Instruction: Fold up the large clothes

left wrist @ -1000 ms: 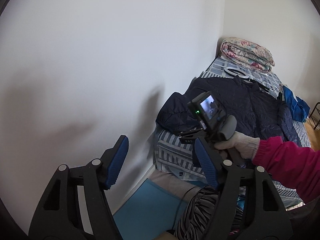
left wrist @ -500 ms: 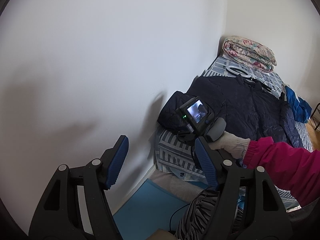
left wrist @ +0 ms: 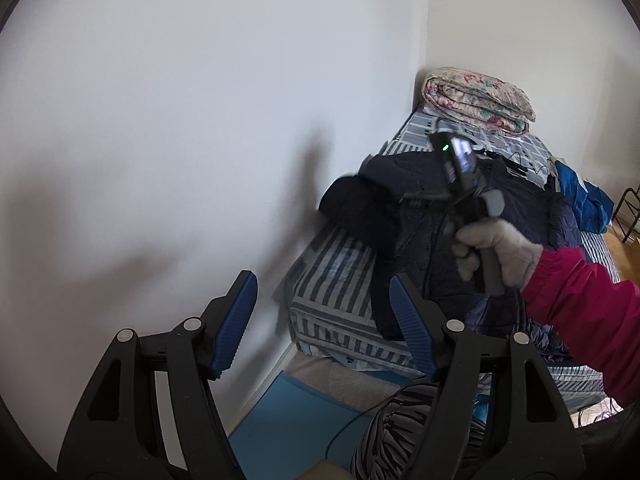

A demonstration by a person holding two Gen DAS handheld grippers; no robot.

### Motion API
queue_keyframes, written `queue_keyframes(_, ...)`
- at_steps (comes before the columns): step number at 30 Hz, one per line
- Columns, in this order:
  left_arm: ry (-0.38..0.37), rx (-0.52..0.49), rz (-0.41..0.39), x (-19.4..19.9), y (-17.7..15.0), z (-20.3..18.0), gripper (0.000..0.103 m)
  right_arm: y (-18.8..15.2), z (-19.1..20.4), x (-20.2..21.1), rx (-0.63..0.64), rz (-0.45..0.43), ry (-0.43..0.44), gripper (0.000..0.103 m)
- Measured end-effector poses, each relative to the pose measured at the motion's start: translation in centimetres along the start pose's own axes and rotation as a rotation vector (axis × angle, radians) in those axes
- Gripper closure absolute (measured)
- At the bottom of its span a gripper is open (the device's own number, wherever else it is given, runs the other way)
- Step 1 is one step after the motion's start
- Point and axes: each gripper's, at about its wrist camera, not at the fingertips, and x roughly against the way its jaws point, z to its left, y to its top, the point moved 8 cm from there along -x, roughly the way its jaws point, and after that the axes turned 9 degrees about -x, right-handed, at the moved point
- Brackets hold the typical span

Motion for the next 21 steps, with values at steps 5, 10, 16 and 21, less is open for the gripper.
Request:
queue_keyframes(5, -0.040, -0.032, 0.004, -1.2, 0.4, -1.9, 0.031, 2.6, -8.0, 4.6, -0.178, -0.100, -0.032, 0.100)
queue_keyframes(10, -0.068, -0.068, 0.007, -2.4, 1.2, -4.0, 0.031, 3.8, -16.5, 10.0, -0.321, -0.182, -0.111, 0.100)
queue_keyframes(16, -0.106, -0.102, 0.027, -4.2, 1.7, -6.6, 0.031, 1.1, -28.1, 14.9, -0.539, -0.253, -0.243, 0.100)
queue_keyframes(21, -0.130, -0.125, 0.051, -5.6, 2.3, -8.1, 0.031, -2.4, -36.2, 17.1, -0.653, -0.266, -0.376, 0.100)
